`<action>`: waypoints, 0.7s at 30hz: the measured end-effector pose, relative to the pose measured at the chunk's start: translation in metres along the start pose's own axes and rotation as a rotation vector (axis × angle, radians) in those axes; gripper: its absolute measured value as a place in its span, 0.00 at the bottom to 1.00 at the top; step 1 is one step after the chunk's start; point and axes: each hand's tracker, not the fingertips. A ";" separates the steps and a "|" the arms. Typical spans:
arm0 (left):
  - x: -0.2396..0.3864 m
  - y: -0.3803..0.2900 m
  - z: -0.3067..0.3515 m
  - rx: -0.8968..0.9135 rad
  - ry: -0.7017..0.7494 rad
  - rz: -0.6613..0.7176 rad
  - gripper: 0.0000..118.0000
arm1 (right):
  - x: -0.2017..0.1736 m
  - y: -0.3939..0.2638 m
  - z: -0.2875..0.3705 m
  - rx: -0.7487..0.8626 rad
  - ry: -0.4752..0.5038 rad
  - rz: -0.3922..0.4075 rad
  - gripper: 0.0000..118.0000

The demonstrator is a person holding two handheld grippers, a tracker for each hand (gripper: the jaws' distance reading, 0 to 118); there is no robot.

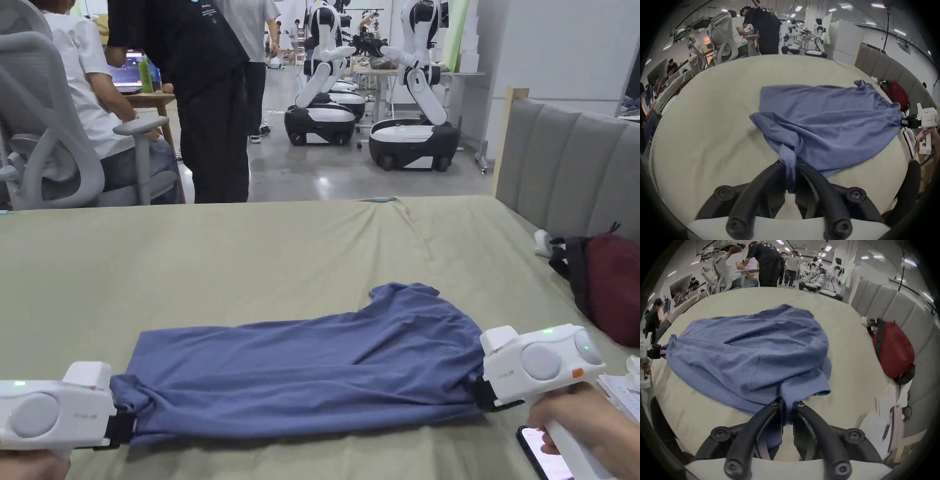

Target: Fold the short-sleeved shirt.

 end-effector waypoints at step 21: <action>0.005 0.028 0.044 0.226 0.071 -0.011 0.45 | 0.010 0.027 0.066 0.244 -0.003 -0.043 0.38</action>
